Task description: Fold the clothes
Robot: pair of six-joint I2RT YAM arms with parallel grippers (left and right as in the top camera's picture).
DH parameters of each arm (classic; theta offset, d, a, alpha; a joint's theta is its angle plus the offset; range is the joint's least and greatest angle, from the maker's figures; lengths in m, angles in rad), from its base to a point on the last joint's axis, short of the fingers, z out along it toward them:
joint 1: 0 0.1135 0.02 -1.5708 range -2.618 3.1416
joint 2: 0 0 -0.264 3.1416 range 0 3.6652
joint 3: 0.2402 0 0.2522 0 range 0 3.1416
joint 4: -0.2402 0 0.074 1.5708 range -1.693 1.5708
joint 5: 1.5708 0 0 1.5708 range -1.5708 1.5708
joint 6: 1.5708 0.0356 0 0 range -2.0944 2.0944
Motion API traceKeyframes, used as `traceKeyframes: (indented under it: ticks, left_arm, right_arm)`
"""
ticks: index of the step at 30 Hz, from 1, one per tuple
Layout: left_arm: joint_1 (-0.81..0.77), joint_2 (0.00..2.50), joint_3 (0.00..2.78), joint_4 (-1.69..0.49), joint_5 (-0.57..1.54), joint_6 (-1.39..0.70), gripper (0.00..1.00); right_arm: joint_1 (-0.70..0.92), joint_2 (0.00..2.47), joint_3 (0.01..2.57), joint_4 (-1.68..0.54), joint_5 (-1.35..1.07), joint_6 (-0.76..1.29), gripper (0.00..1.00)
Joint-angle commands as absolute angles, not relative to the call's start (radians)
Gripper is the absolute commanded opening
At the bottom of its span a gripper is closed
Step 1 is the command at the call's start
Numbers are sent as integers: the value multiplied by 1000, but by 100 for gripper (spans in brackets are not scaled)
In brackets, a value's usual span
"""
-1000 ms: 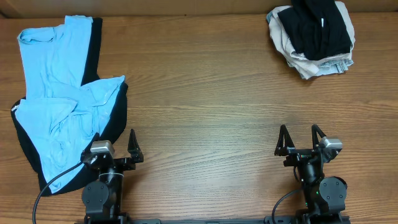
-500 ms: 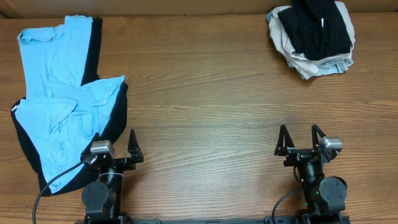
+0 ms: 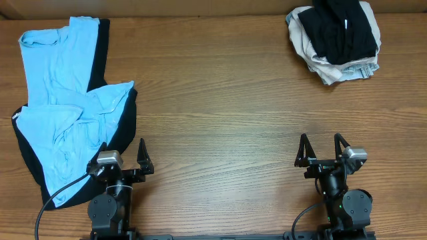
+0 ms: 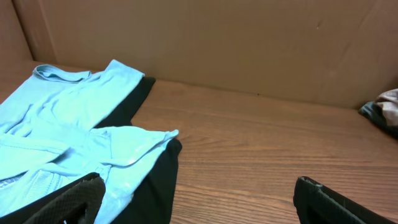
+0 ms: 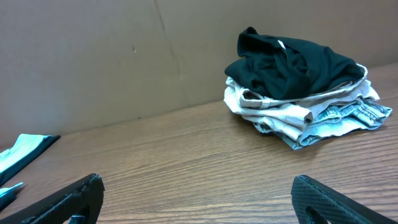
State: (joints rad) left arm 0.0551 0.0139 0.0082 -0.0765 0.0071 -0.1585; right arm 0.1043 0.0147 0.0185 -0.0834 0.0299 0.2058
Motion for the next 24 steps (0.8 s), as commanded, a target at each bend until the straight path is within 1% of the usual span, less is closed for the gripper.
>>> traceKeyframes:
  ticks: [1,21,24]
  left_arm:
    - [65,4,5,-78,0,-162,100]
    - [65,4,5,-73,-19,-161,100]
    - [65,4,5,-55,39,-165,100]
  right_arm:
    - [98,3,8,-80,31,207,100]
    - [98,3,8,-77,24,207,100]
    - [98,3,9,-76,-13,207,100]
